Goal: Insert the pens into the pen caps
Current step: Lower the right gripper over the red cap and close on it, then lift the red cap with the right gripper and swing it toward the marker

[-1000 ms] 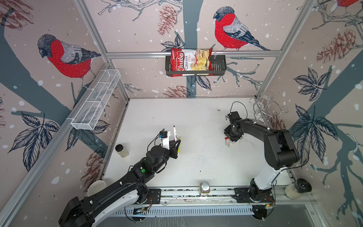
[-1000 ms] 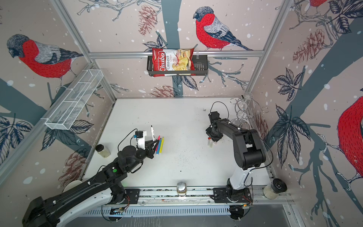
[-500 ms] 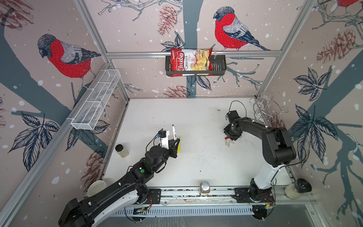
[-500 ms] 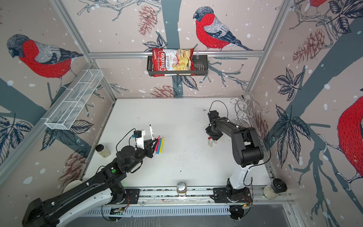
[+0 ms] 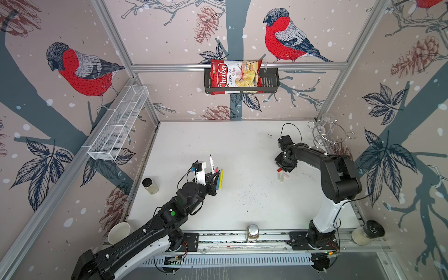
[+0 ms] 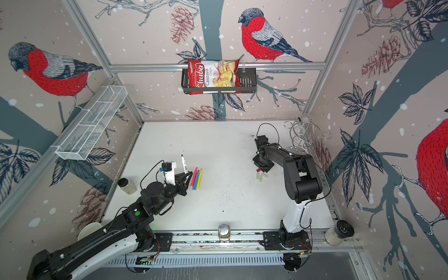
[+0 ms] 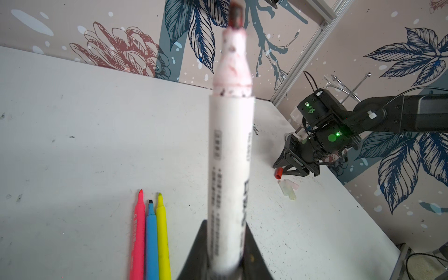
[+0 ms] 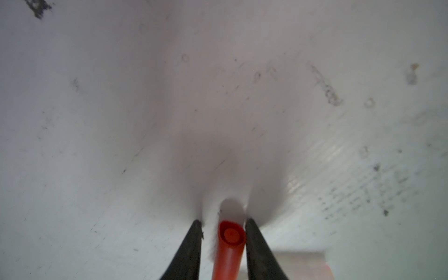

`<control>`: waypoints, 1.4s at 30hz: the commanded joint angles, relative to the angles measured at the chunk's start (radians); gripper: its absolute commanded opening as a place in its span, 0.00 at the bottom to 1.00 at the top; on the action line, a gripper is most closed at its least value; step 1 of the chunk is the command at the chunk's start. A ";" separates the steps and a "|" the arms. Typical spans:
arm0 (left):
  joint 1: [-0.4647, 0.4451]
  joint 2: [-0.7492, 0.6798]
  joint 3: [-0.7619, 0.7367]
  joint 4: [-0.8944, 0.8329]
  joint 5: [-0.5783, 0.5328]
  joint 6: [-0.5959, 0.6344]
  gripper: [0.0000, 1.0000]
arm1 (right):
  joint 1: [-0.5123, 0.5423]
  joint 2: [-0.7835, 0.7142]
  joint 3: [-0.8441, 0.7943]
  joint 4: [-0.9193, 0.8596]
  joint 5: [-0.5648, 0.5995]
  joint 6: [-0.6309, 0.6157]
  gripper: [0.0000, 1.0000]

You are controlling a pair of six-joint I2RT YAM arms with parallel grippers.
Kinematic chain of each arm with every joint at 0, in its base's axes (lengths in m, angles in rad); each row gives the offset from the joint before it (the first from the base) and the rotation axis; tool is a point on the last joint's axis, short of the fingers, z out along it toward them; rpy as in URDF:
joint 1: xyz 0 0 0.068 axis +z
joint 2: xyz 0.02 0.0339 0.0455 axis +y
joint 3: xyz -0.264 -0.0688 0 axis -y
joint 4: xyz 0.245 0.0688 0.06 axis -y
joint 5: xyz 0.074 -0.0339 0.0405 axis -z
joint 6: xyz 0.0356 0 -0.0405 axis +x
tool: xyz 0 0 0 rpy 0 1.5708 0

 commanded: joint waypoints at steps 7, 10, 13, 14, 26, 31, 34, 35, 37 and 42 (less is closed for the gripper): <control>0.002 -0.040 -0.001 -0.030 -0.044 0.013 0.00 | 0.001 0.004 -0.003 -0.031 -0.024 -0.049 0.18; 0.001 -0.050 -0.003 -0.033 -0.047 0.013 0.00 | 0.002 0.011 -0.004 -0.037 -0.023 -0.057 0.18; 0.002 -0.057 -0.003 -0.041 -0.047 0.013 0.00 | 0.002 0.012 -0.011 -0.036 -0.026 -0.063 0.18; 0.001 -0.058 -0.002 -0.042 -0.049 0.014 0.00 | 0.002 0.008 -0.012 -0.034 -0.028 -0.065 0.18; 0.001 -0.048 0.000 -0.025 -0.020 0.021 0.00 | 0.008 -0.168 -0.060 0.095 -0.156 -0.165 0.00; 0.001 -0.036 0.000 -0.002 0.004 0.027 0.00 | 0.022 -0.275 -0.097 0.179 -0.244 -0.252 0.00; 0.002 -0.003 0.013 -0.002 0.030 0.033 0.00 | 0.041 -0.340 -0.116 0.216 -0.269 -0.288 0.00; 0.001 0.010 0.018 -0.002 0.041 0.033 0.00 | 0.045 -0.358 -0.118 0.221 -0.271 -0.293 0.00; 0.001 0.039 0.024 0.012 0.075 0.035 0.00 | 0.056 -0.398 -0.124 0.242 -0.284 -0.307 0.00; 0.001 0.090 0.028 0.058 0.158 0.039 0.00 | 0.075 -0.489 -0.151 0.305 -0.302 -0.318 0.00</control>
